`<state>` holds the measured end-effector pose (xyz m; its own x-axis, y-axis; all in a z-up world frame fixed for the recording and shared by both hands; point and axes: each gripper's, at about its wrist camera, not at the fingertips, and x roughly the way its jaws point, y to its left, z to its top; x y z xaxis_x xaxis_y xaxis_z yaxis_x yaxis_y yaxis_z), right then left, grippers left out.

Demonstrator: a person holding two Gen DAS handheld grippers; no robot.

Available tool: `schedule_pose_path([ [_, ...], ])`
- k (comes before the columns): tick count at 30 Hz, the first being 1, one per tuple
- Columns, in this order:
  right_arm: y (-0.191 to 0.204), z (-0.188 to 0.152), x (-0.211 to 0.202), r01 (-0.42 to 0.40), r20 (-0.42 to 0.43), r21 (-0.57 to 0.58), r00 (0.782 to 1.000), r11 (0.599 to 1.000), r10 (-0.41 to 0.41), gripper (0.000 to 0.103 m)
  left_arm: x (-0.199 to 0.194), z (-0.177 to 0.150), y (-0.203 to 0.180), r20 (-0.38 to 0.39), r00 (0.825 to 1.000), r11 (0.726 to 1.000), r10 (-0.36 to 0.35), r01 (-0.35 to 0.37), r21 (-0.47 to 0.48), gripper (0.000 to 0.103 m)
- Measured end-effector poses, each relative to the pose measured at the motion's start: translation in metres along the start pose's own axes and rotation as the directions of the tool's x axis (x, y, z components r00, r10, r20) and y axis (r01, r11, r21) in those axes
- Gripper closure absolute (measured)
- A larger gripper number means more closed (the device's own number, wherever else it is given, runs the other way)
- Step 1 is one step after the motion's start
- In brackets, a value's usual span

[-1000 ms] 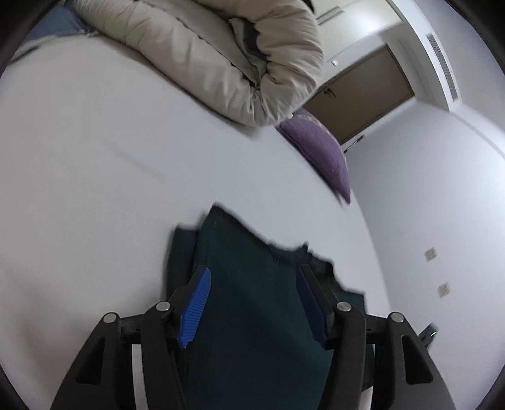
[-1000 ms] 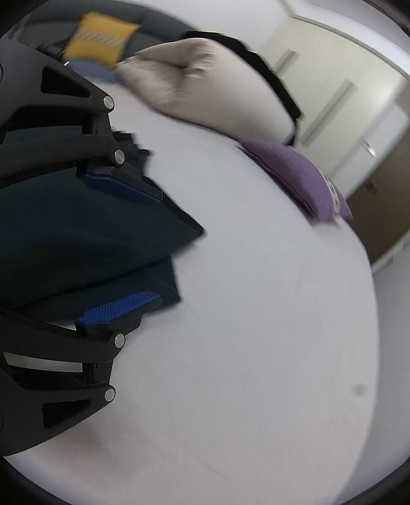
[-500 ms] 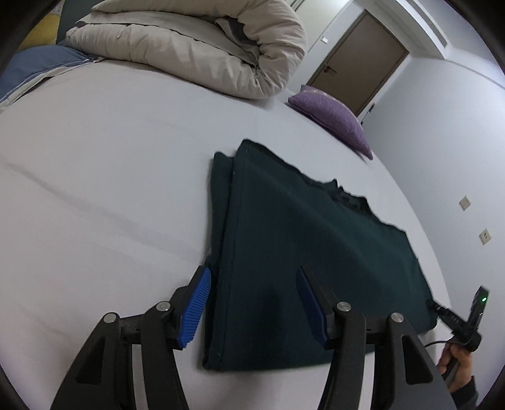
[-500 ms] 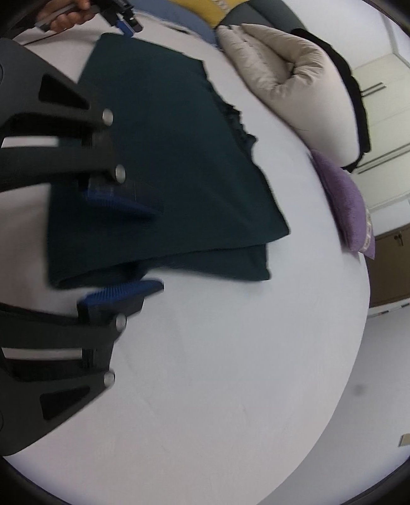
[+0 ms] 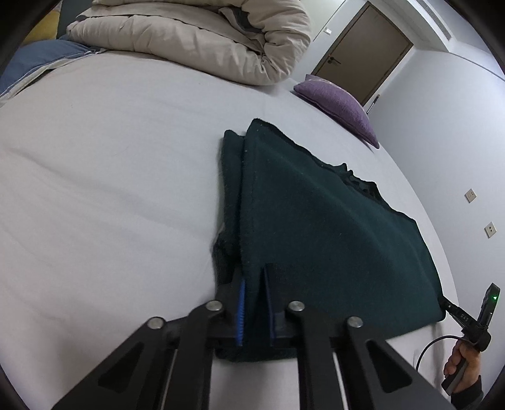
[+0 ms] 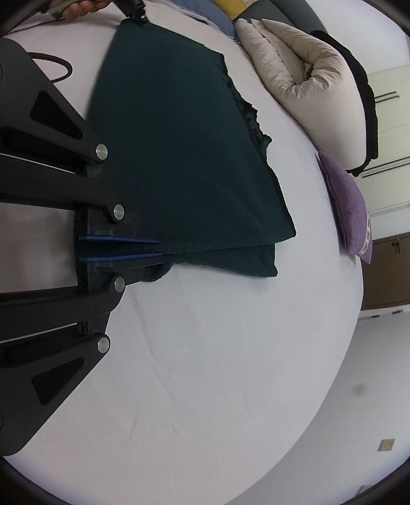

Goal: Fold small clothes
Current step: 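Grasp the folded sweater edge with both grippers and press it flat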

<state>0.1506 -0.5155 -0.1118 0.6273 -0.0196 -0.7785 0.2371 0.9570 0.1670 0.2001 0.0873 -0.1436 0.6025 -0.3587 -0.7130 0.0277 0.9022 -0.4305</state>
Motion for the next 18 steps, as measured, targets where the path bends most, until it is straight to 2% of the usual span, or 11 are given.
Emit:
schedule_pose_path([
  [7,-0.007,-0.012,-0.017,-0.025,0.006,0.042,1.0,0.999,0.025,0.099,-0.002,-0.006,0.001,-0.011,1.0,1.0,0.021,-0.021,0.02,0.096],
  [18,-0.027,-0.024,-0.017,-0.043,-0.007,0.091,0.999,0.995,0.044,0.099,-0.012,-0.014,0.003,-0.017,1.0,0.999,0.02,-0.019,0.028,0.096],
])
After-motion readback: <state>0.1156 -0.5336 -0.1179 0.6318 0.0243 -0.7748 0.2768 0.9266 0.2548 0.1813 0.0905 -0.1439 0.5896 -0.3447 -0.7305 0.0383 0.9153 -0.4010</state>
